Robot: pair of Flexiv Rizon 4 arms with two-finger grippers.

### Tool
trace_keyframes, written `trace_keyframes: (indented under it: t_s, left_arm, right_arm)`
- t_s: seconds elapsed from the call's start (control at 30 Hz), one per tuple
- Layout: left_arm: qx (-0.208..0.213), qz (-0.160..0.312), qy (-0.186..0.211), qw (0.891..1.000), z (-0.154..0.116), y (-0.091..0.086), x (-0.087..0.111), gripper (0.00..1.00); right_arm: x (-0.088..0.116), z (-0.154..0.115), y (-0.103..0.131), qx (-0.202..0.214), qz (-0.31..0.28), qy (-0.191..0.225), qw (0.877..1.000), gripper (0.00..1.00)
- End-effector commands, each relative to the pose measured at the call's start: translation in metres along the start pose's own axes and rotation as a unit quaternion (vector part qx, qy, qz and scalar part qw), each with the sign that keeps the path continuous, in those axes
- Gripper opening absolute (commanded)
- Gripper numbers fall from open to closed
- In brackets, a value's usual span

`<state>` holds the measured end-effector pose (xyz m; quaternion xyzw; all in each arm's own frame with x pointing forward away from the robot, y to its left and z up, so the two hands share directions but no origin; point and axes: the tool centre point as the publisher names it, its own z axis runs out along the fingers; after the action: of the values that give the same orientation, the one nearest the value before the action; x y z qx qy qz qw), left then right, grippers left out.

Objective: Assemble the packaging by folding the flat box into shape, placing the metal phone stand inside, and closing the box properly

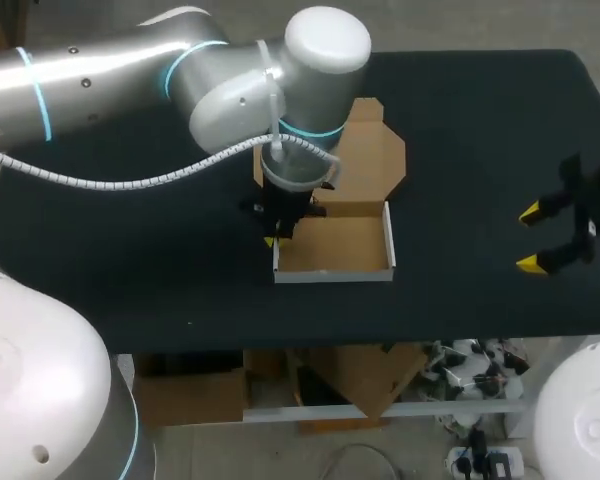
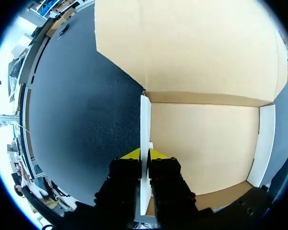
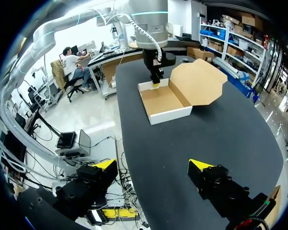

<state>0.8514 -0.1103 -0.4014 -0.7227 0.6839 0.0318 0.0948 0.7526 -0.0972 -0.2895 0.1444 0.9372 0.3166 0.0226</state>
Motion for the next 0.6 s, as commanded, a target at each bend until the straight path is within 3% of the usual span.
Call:
trace_keyframes:
  t_s: [0.03,0.1,0.13,0.17,0.2,0.23,0.27,0.33,0.6]
  left_arm:
    - [0.005,0.002,0.038,0.999,0.0,0.006,-0.004,0.37]
    - [0.007,0.002,0.046,0.999,-0.001,0.008,-0.003,0.48]
    - [0.007,0.006,0.056,0.998,-0.002,0.008,-0.003,0.67]
    - [0.008,0.006,0.059,0.998,-0.003,0.009,-0.003,0.69]
    - [0.011,0.007,0.059,0.998,-0.004,0.01,-0.002,0.82]
    - [0.012,0.01,0.064,0.998,-0.005,0.01,-0.002,0.82]
    - [0.012,0.011,0.068,0.998,-0.007,0.01,-0.002,0.91]
    - [0.014,0.018,0.08,0.996,-0.01,0.011,-0.002,1.0]
    - [0.034,0.053,0.137,0.989,-0.034,0.018,-0.01,1.0]
  right_arm:
    - [0.0,0.0,0.0,-0.001,0.0,0.0,1.0,1.0]
    - [0.0,0.0,0.0,-0.001,0.001,0.001,1.0,1.0]
    - [0.0,0.001,0.0,-0.001,0.001,0.001,1.0,1.0]
    - [0.0,0.001,0.0,-0.001,0.002,0.001,1.0,1.0]
    - [0.0,0.001,0.0,-0.001,0.002,0.001,1.0,1.0]
    - [0.0,0.001,0.0,-0.001,0.002,0.001,1.0,1.0]
    - [0.0,0.001,0.0,-0.001,0.002,0.001,1.0,1.0]
    - [0.0,0.001,0.0,-0.001,0.003,0.001,1.0,1.0]
    - [-0.001,0.0,0.0,-0.003,0.006,0.001,1.0,1.0]
